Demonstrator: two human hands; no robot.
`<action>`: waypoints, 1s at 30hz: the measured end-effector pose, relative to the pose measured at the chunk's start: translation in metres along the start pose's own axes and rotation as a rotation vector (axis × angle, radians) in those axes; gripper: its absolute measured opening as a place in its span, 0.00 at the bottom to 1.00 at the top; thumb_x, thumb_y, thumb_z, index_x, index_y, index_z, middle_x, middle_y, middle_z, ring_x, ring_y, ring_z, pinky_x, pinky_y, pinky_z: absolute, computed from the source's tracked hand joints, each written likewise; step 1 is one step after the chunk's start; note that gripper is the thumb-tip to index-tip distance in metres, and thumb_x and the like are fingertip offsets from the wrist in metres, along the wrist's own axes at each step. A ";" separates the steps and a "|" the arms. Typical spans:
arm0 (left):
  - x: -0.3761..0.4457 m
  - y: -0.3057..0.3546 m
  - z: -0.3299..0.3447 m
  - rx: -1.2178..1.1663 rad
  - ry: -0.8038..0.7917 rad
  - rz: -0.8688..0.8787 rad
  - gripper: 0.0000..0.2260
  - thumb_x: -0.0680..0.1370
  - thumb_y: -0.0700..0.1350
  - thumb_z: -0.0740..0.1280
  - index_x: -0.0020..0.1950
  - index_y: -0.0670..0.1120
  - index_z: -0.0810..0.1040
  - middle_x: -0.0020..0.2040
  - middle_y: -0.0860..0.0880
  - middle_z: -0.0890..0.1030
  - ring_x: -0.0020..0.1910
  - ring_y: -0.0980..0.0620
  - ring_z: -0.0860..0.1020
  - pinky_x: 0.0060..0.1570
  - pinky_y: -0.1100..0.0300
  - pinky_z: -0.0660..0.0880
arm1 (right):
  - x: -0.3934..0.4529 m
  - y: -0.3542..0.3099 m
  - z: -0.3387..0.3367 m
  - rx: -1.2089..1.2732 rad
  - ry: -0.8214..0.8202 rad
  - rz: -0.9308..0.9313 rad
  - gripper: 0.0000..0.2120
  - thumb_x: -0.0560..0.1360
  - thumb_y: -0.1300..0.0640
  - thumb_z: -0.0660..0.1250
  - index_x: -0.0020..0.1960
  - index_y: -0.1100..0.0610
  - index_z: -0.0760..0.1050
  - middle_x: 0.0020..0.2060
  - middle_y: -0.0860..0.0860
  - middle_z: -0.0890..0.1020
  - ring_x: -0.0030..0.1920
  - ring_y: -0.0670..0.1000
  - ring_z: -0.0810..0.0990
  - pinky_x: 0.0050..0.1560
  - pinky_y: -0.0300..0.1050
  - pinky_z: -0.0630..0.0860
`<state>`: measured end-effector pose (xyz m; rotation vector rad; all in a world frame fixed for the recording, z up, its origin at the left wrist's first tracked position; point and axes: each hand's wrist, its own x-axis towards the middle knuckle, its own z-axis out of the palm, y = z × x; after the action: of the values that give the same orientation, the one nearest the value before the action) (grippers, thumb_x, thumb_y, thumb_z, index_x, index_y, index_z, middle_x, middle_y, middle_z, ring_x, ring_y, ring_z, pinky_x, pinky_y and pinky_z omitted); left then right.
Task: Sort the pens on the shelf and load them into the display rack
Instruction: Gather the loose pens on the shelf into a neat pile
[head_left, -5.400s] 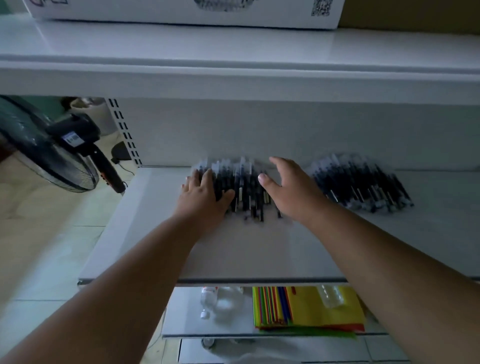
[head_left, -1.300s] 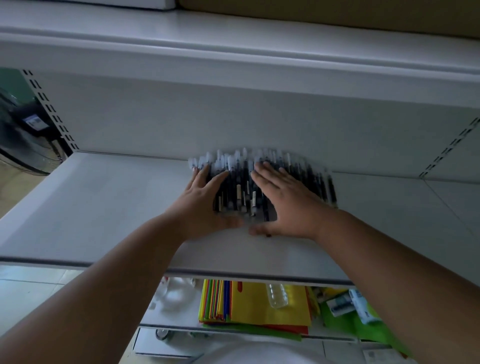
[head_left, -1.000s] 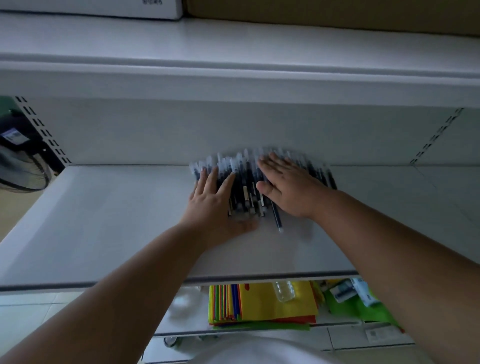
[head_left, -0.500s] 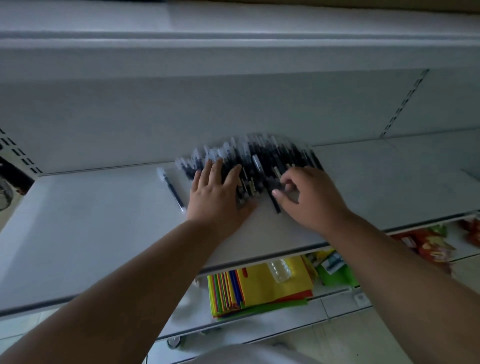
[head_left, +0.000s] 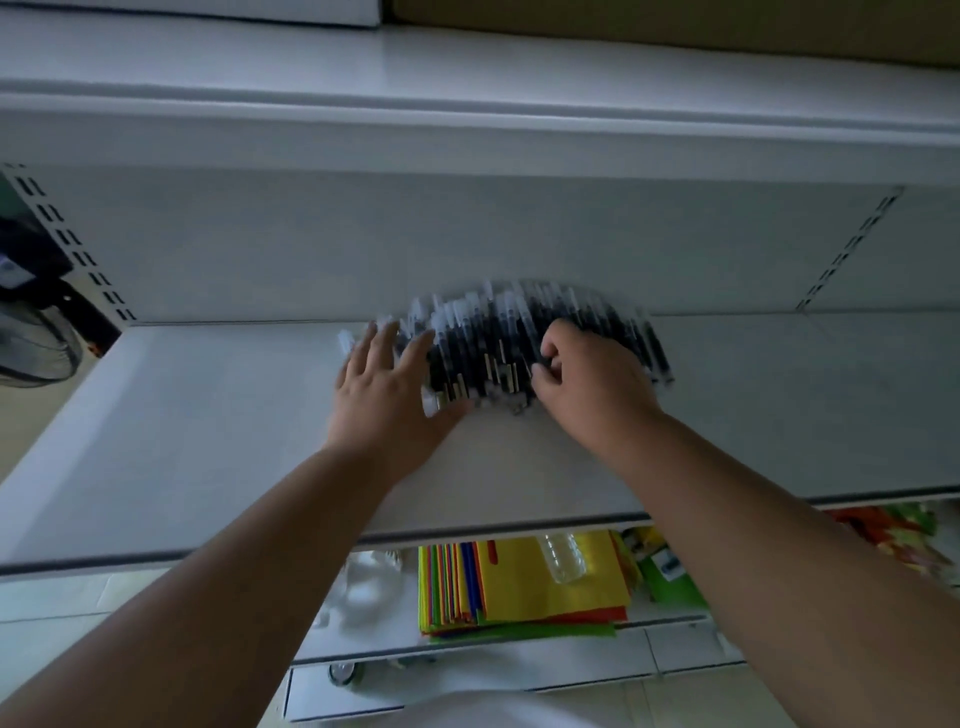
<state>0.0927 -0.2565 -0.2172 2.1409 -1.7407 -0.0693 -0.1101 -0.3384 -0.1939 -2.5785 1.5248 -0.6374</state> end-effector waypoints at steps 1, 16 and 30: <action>0.000 -0.006 -0.003 0.004 -0.036 -0.051 0.41 0.73 0.71 0.62 0.80 0.57 0.51 0.81 0.45 0.48 0.80 0.43 0.43 0.76 0.47 0.46 | 0.007 -0.001 0.001 -0.004 0.011 0.002 0.07 0.77 0.51 0.65 0.47 0.53 0.69 0.38 0.50 0.80 0.38 0.55 0.77 0.38 0.45 0.74; 0.026 -0.014 0.007 -0.098 -0.278 0.085 0.50 0.69 0.70 0.69 0.81 0.55 0.46 0.81 0.51 0.45 0.79 0.44 0.53 0.73 0.51 0.59 | 0.017 0.016 0.005 -0.048 -0.067 -0.298 0.33 0.62 0.36 0.76 0.60 0.54 0.78 0.58 0.49 0.80 0.61 0.53 0.75 0.64 0.54 0.71; 0.019 -0.012 0.007 -0.137 -0.095 0.109 0.41 0.73 0.66 0.67 0.79 0.49 0.57 0.79 0.48 0.57 0.76 0.44 0.58 0.72 0.50 0.60 | 0.006 0.002 0.004 -0.020 -0.083 -0.234 0.32 0.67 0.36 0.73 0.63 0.54 0.76 0.62 0.49 0.78 0.64 0.51 0.74 0.67 0.50 0.70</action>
<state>0.1068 -0.2745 -0.2239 1.9719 -1.8458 -0.2569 -0.1076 -0.3454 -0.1965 -2.7850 1.2232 -0.5294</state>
